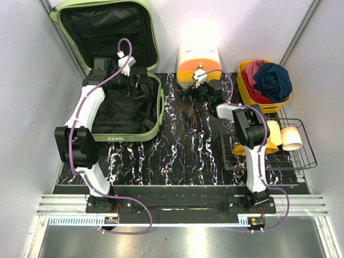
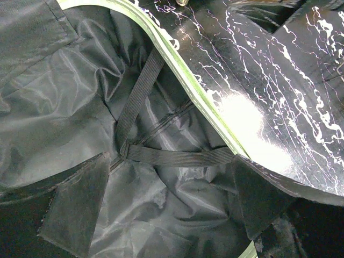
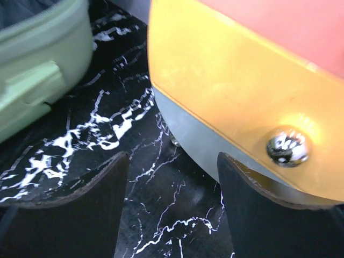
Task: Open, take out, and arrange the luggage
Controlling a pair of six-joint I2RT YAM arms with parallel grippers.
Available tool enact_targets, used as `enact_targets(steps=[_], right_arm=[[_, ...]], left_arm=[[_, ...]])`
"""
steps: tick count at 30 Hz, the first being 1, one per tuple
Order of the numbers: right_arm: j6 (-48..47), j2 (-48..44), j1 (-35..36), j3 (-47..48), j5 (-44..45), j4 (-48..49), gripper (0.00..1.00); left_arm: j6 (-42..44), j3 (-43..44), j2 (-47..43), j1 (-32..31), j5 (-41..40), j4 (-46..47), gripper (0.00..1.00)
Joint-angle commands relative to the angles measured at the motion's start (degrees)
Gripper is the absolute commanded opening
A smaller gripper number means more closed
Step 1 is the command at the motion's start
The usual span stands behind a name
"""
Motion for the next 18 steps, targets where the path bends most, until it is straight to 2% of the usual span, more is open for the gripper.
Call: enact_targets(steps=[1,7,13,16,18], right_arm=[[0.4,-11.2,0.0,-2.7,-4.6,5.5,0.77],[-0.3,-18.1,0.0,-3.4,-7.7,0.4,0.79],[-1.8,-20.3,0.4,2.8,-8.6,-8.1,0.82],[-1.6,-21.9,0.4,5.0,-6.8,-12.4,0.89],[-1.6,-24.3,0.4,5.2,-4.4,-15.4,0.97]], left_arm=[[-0.5,3.8,1.2,0.2,1.0,2.3,0.99],[-1.0,6.5,3.4,-0.2,2.0,3.8,0.99],[-1.1,6.1,2.8,-0.6,2.3,3.8,0.99],[-1.1,6.2,2.0,-0.6,0.7,3.2,0.99],[-1.8,8.2,2.0,-0.6,-2.5,1.6,0.99]])
